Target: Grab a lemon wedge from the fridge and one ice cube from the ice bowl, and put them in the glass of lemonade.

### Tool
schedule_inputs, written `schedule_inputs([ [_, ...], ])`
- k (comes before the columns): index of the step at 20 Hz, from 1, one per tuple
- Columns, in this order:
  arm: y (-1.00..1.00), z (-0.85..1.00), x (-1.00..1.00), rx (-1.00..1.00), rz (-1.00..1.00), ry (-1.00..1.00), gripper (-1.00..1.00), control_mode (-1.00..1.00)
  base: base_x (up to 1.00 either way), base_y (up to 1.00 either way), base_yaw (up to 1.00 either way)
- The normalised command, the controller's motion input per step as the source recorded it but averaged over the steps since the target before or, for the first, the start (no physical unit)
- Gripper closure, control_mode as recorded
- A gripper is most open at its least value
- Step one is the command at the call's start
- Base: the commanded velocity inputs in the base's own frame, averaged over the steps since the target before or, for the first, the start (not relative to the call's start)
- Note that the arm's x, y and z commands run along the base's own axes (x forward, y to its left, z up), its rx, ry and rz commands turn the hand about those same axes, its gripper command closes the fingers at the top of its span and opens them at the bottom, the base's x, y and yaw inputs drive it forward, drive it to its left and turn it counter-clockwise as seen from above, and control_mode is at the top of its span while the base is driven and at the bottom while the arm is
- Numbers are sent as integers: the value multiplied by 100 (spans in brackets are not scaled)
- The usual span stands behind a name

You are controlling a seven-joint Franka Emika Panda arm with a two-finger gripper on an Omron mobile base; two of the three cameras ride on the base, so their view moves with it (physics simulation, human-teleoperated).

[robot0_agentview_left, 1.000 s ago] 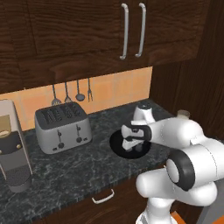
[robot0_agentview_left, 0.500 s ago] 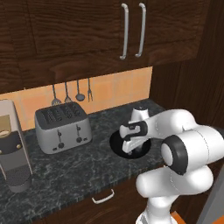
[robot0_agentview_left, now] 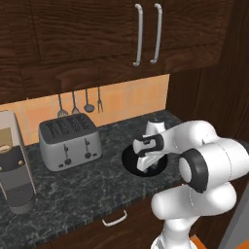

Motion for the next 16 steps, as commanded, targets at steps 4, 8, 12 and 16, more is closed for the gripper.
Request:
schedule_inputs([
  [4,0,-4,-13,0,6,0,-100,-100,0,0,0],
  [8,0,-9,-13,0,5,0,-100,-100,0,0,0],
  [12,2,0,1,0,1,0,-100,-100,0,0,0],
  [16,2,-9,0,0,0,0,-100,-100,0,0,0],
])
